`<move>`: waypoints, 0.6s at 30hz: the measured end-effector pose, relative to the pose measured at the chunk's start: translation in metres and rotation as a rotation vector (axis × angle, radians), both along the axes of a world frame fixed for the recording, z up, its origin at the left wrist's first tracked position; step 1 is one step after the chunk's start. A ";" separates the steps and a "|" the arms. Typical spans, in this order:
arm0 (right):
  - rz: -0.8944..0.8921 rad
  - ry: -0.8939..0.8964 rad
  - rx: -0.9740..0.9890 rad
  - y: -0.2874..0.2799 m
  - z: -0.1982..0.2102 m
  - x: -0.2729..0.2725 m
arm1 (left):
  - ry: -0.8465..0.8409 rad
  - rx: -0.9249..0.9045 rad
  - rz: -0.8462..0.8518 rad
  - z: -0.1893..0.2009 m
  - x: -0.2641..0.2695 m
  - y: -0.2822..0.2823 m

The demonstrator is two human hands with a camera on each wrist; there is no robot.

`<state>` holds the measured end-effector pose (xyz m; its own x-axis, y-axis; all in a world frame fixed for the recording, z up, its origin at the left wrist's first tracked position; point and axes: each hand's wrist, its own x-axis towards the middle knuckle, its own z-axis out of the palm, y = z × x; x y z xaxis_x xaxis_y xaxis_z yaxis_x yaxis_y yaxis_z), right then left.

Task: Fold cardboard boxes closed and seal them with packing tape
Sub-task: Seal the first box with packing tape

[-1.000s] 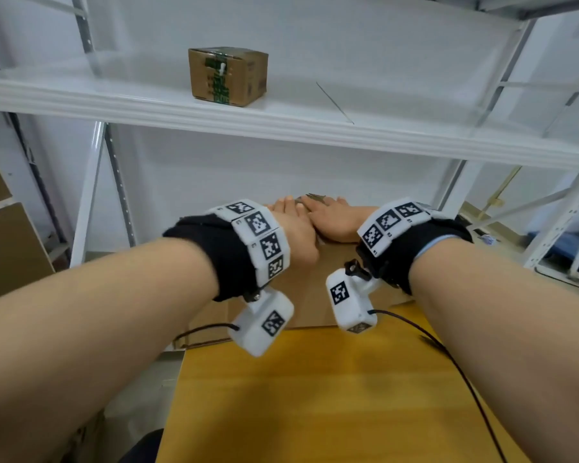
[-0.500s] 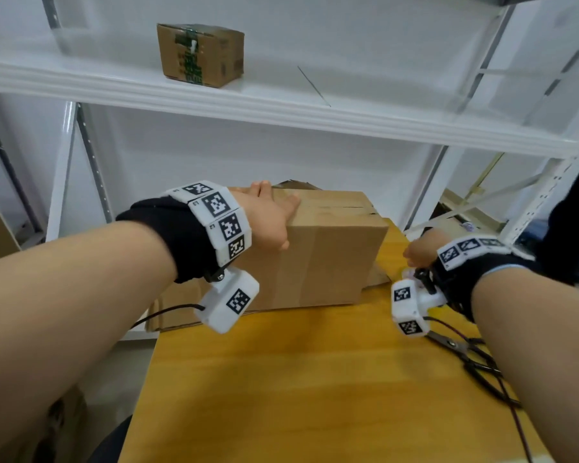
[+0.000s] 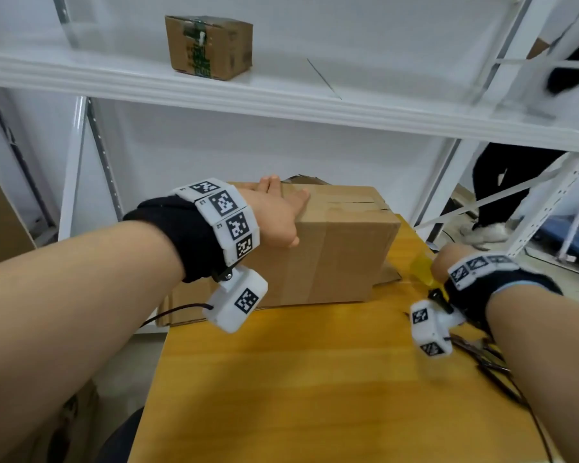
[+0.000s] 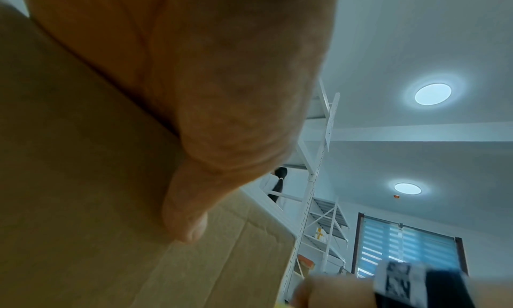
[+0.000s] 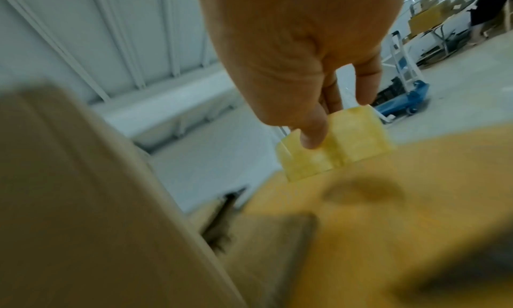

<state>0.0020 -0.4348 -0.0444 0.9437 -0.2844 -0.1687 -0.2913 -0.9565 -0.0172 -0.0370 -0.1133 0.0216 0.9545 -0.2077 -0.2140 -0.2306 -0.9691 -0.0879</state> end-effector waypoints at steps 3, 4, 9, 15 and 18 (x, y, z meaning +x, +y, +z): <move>0.033 -0.117 -0.132 0.019 0.061 0.012 | -0.003 0.002 0.002 0.002 -0.002 -0.002; 0.037 -0.186 -0.161 0.031 0.086 0.015 | -0.007 -0.004 0.000 0.002 -0.002 -0.002; 0.364 -0.570 0.238 0.103 0.154 -0.002 | -0.021 -0.015 -0.005 0.000 0.000 -0.001; 0.740 -0.407 0.641 0.210 0.116 -0.008 | -0.078 -0.028 -0.034 -0.006 0.000 0.003; 0.696 -0.386 0.770 0.227 0.087 -0.004 | -0.112 -0.042 -0.098 0.000 -0.001 0.013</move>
<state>-0.0017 -0.2079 0.0422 0.8838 0.3833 0.2682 0.4595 -0.6036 -0.6515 -0.0383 -0.0999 0.0211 0.9465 -0.3077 -0.0967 -0.3154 -0.9457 -0.0779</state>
